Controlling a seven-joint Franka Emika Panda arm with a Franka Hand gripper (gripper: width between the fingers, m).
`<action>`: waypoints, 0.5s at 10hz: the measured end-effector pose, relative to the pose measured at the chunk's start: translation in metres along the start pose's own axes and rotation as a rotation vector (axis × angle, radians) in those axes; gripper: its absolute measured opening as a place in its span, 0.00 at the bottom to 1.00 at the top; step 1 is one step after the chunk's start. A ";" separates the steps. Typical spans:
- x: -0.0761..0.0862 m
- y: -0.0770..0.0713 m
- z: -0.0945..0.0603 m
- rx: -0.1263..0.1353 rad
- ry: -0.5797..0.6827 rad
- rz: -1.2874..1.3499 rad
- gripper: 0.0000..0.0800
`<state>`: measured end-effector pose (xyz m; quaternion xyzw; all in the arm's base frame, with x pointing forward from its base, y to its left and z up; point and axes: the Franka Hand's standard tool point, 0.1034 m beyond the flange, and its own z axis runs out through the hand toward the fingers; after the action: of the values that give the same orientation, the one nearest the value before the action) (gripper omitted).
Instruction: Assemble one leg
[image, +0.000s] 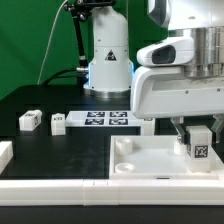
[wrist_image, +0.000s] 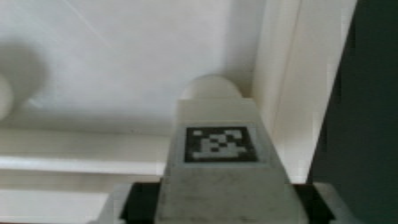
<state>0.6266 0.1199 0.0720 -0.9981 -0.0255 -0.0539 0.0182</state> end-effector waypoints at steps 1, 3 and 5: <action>0.000 0.000 0.000 0.000 0.000 0.000 0.36; -0.001 0.000 0.001 -0.003 0.009 0.256 0.36; -0.002 0.000 0.001 -0.009 0.013 0.586 0.36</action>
Offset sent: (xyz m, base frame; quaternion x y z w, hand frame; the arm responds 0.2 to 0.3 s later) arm -0.0105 -0.0002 -0.0036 -0.0359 0.0135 0.3663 0.9297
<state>0.6251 0.1195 0.0707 -0.9625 0.2644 -0.0529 0.0286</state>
